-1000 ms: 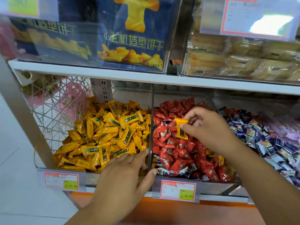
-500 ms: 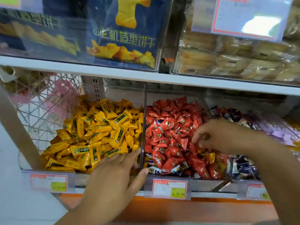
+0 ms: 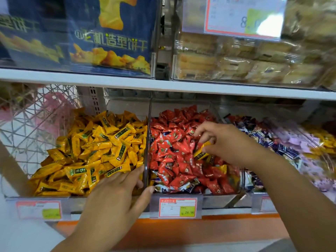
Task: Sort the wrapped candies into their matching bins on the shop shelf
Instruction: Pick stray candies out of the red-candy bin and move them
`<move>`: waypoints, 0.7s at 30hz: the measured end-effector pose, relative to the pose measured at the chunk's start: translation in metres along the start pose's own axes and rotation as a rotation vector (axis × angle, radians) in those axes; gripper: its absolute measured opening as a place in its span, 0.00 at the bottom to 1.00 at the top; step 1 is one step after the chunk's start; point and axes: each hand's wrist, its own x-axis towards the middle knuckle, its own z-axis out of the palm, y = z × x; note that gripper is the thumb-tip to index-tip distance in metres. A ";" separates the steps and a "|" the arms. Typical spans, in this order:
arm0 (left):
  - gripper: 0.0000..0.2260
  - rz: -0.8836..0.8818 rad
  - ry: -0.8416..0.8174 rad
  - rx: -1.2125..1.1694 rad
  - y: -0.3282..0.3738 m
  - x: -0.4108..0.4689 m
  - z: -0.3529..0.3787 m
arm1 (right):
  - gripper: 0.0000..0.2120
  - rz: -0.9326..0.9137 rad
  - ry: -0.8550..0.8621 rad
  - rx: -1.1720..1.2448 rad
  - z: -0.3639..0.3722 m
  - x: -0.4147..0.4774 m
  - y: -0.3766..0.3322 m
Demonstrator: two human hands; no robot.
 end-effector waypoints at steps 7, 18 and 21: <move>0.23 -0.007 0.004 -0.007 0.001 0.001 0.000 | 0.12 -0.052 0.089 0.394 0.002 0.005 -0.017; 0.23 0.023 0.041 0.001 -0.002 -0.002 0.004 | 0.27 -0.084 -0.086 -0.056 0.044 0.008 -0.020; 0.23 0.018 0.028 -0.019 -0.002 -0.002 0.004 | 0.28 -0.129 -0.060 0.020 0.048 0.007 -0.022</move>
